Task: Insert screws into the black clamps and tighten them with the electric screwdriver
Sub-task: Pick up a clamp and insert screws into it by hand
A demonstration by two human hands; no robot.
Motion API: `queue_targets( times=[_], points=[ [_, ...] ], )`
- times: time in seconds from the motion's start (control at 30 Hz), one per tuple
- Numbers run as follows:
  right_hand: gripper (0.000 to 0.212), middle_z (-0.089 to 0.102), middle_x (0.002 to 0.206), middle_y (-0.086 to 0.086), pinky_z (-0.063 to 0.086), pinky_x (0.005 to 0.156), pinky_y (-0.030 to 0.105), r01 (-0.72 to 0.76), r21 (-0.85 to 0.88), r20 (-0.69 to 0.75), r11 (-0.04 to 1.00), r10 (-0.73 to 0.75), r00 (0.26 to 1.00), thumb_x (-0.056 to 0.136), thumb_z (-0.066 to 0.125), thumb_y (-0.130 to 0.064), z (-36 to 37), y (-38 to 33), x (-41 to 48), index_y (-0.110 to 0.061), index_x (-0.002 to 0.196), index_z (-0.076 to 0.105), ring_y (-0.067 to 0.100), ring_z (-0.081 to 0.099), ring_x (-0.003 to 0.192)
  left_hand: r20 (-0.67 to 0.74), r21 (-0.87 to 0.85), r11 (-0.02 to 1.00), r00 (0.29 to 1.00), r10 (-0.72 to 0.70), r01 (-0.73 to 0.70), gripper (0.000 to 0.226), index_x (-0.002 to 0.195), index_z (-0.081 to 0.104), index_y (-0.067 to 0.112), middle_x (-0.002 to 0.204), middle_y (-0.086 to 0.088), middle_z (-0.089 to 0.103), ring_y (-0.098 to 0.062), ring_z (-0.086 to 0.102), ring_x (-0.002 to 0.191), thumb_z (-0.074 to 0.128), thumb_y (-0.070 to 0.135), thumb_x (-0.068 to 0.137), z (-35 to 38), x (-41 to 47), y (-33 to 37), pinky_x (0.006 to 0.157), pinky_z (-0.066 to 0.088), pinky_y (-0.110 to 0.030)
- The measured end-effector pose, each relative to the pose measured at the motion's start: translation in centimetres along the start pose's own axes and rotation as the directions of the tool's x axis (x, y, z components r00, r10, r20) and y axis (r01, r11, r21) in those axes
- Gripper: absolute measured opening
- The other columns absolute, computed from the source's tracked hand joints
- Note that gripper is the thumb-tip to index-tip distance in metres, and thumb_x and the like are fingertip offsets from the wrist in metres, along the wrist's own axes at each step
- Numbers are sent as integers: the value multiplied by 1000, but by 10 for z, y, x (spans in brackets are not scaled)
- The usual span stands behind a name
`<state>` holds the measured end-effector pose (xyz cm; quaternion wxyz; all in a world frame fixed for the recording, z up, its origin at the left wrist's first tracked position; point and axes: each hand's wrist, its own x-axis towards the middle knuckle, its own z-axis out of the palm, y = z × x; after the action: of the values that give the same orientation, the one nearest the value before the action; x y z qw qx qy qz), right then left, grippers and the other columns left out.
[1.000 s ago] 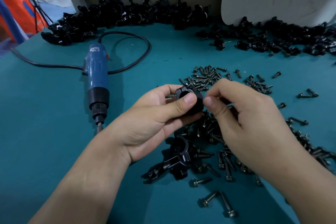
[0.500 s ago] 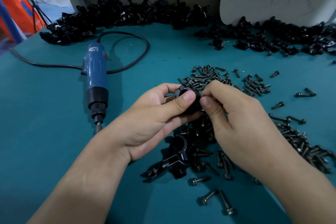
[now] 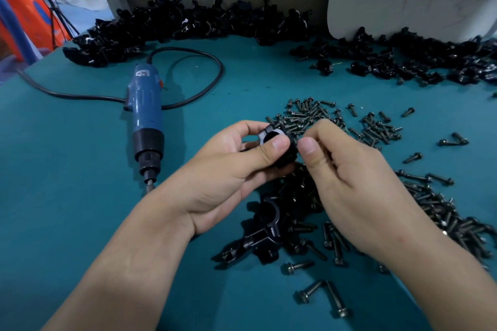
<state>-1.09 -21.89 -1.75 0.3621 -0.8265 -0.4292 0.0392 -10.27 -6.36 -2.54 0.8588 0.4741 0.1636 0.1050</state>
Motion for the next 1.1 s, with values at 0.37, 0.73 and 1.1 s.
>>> queue_targets(
  times=[0.37, 0.73, 1.1],
  points=[
    [37, 58, 76, -28, 37, 47, 19, -72, 9, -95, 997, 72, 993, 98, 27, -58, 10, -7, 2, -37, 72, 44, 2, 53, 61, 68, 160, 980, 992, 111, -120, 42, 120, 66, 7, 120, -11, 75, -20, 69, 114, 71, 16, 79, 5, 1, -6, 104, 54, -28],
    [29, 49, 69, -9, 37, 61, 13, -17, -64, -149, 998, 7, 989, 102, 41, -32, 12, -12, 3, -22, 77, 52, 0, 49, 78, 71, 50, 998, 997, 31, -34, 41, 119, 67, -1, 115, -12, 74, -19, 72, 109, 68, 17, 83, 0, 3, -2, 92, 59, -26],
    [32, 63, 66, -14, 41, 47, 17, -143, 102, -44, 984, 148, 988, 94, 52, -54, 8, -2, 4, -31, 75, 62, 7, 56, 58, 22, 213, 973, 996, 81, -84, 45, 121, 65, 3, 112, -13, 72, -22, 67, 110, 72, 15, 78, -5, 1, -2, 109, 52, -34]
  ],
)
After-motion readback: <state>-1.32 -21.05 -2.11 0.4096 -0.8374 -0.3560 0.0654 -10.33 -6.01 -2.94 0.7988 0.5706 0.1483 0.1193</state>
